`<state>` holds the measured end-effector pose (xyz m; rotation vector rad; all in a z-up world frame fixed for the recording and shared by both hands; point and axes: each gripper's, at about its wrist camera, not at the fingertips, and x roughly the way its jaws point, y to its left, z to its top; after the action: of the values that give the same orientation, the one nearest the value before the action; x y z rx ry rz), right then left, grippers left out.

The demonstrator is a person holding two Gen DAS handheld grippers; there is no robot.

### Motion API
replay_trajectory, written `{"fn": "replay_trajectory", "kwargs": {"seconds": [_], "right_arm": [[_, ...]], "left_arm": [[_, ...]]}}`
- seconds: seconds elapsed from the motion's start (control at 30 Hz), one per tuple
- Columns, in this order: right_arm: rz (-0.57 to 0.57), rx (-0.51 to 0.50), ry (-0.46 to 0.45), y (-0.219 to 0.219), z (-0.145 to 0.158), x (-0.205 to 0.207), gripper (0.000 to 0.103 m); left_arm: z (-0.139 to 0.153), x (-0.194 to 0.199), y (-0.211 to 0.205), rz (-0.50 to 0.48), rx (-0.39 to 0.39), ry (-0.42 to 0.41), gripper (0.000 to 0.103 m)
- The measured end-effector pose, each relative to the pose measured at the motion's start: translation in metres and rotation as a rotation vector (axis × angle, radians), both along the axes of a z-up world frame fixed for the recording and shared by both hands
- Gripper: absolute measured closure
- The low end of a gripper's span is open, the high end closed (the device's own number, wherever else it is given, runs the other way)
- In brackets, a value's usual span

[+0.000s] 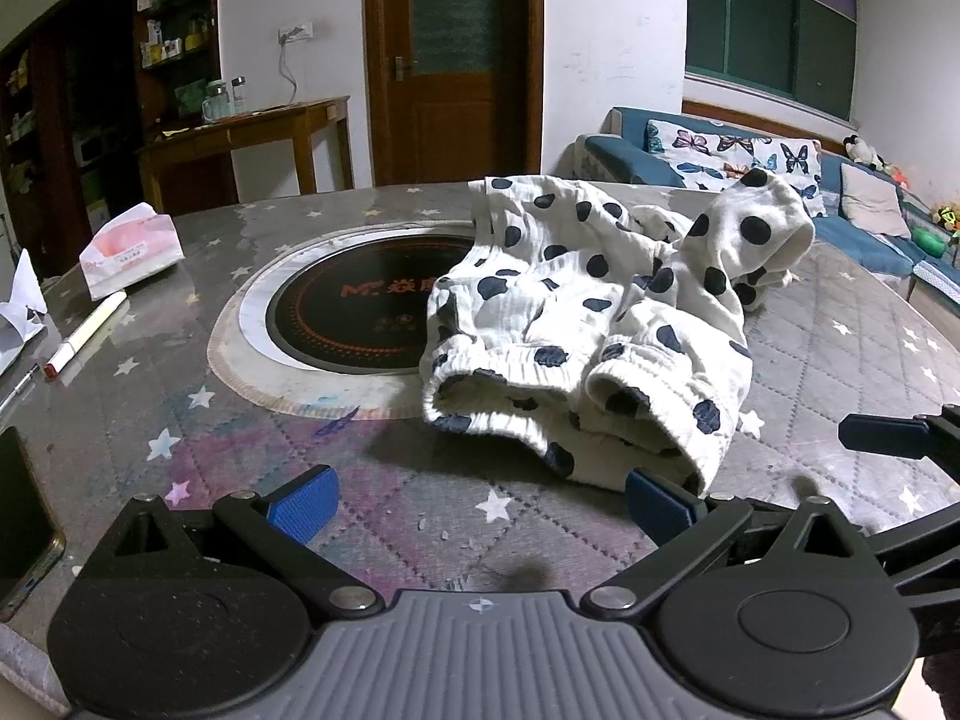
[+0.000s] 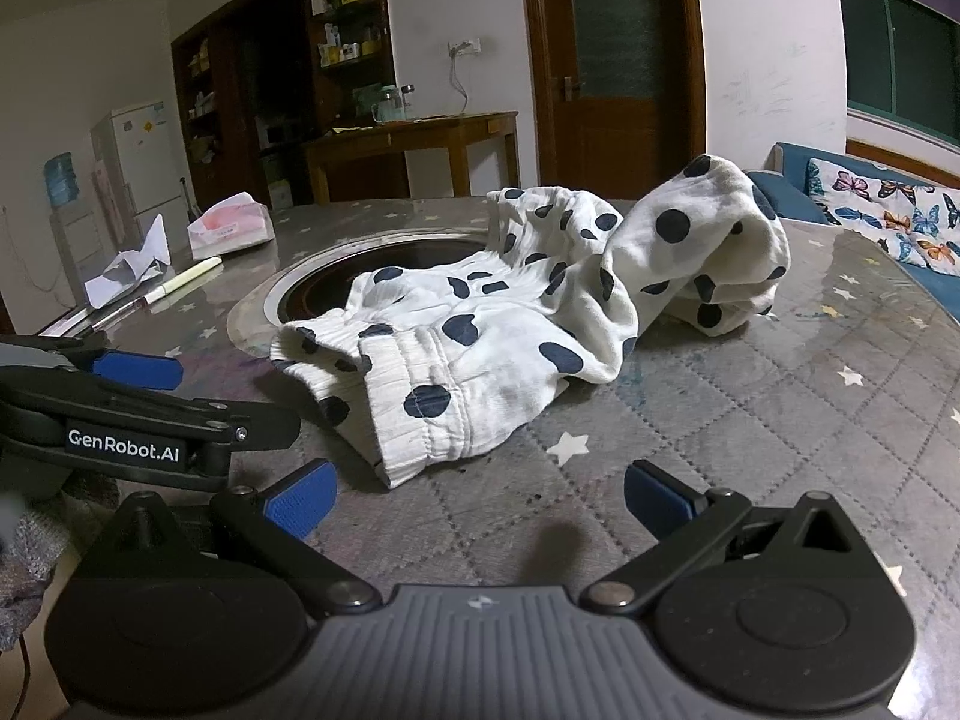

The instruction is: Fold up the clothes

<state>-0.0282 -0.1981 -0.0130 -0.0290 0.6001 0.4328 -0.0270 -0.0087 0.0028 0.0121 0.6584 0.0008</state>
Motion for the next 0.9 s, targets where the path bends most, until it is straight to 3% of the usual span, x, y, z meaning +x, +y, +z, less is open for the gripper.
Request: {"fn": "replay_trajectory", "kwargs": {"seconds": [0.9], "right_arm": [[0.022,-0.003,0.004,0.007,0.004,0.017,0.000]], "left_arm": [[0.002,0.013,0.006,0.002,-0.009,0.000,0.000]]}}
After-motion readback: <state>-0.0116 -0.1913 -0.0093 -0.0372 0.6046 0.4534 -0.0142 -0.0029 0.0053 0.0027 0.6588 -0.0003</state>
